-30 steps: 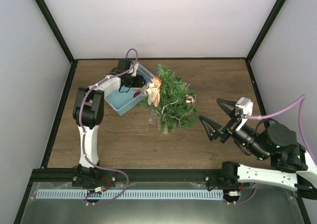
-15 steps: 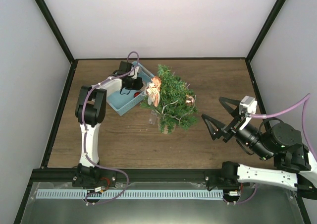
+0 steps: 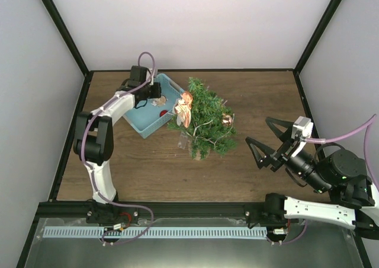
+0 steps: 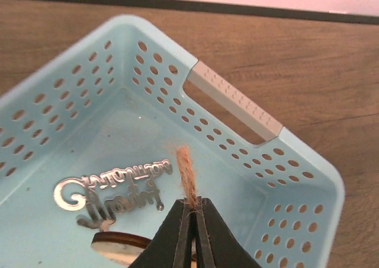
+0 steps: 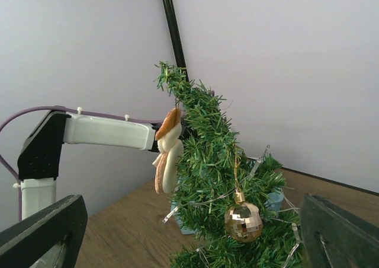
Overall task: Decorate the small christmas tree
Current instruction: Pick up the decoration item from the storage box, then adjust the decoration item at the center of the board.
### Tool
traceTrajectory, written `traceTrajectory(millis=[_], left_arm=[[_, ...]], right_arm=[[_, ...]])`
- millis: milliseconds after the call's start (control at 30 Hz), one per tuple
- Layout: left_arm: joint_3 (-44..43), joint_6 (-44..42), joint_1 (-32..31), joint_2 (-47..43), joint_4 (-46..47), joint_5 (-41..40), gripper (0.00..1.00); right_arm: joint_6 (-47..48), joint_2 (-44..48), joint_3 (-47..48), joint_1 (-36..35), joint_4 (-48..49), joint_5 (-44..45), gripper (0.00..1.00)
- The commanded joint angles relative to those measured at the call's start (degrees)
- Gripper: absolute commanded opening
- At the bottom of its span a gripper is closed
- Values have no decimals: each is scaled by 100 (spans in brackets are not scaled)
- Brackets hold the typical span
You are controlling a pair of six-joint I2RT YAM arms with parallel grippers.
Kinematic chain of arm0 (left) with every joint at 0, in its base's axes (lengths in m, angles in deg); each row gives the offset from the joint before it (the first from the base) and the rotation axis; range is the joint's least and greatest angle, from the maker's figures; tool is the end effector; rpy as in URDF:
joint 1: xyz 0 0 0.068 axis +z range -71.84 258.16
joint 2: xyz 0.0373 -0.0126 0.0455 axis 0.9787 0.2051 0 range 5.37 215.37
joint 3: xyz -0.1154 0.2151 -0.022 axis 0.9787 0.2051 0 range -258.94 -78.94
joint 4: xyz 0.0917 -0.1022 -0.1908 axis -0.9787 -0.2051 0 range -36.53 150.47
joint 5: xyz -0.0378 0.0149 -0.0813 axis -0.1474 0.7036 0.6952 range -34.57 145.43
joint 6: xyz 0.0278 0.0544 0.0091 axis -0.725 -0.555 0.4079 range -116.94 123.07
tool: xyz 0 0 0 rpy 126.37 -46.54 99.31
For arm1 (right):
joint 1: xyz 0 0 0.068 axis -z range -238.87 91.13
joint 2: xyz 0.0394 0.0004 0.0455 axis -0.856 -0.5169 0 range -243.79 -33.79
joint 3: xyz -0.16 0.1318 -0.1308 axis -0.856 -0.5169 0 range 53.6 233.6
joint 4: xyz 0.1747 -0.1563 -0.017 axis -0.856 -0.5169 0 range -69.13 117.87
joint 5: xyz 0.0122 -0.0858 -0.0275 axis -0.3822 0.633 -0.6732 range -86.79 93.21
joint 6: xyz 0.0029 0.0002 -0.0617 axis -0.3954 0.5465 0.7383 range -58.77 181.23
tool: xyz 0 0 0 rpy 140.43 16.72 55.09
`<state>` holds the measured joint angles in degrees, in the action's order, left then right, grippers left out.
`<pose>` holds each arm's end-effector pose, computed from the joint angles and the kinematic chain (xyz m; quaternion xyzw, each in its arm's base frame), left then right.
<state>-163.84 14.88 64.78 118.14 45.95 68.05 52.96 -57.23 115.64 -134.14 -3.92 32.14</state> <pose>0.4050 -0.1070 0.2016 0.0568 0.9087 -0.1857 0.3695 0.0346 0.0427 0.4026 -0.1991 0.6392 0.3587 0.6505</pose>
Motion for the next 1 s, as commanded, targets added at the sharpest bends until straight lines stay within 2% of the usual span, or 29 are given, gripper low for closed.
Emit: traceTrajectory(millis=[0,267,433,600,967], left_arm=[[247,112,29,-531,189,-307,4],[351,185,29,-1506,-434,-484,4],[753,194,29,-2391,-780,-362,4],[1251,300,15,-3386,-958,131,4],[2021,781,-44,-5553,-1172,1803,4]], right_arm=[[-95,98,1,-39,-101,2,100],[-22,146,-78,-35,-183,13,100],[-106,359,-200,-41,1,197,100],[-253,180,-144,-37,-45,300,100],[535,-929,265,-34,714,-691,99]])
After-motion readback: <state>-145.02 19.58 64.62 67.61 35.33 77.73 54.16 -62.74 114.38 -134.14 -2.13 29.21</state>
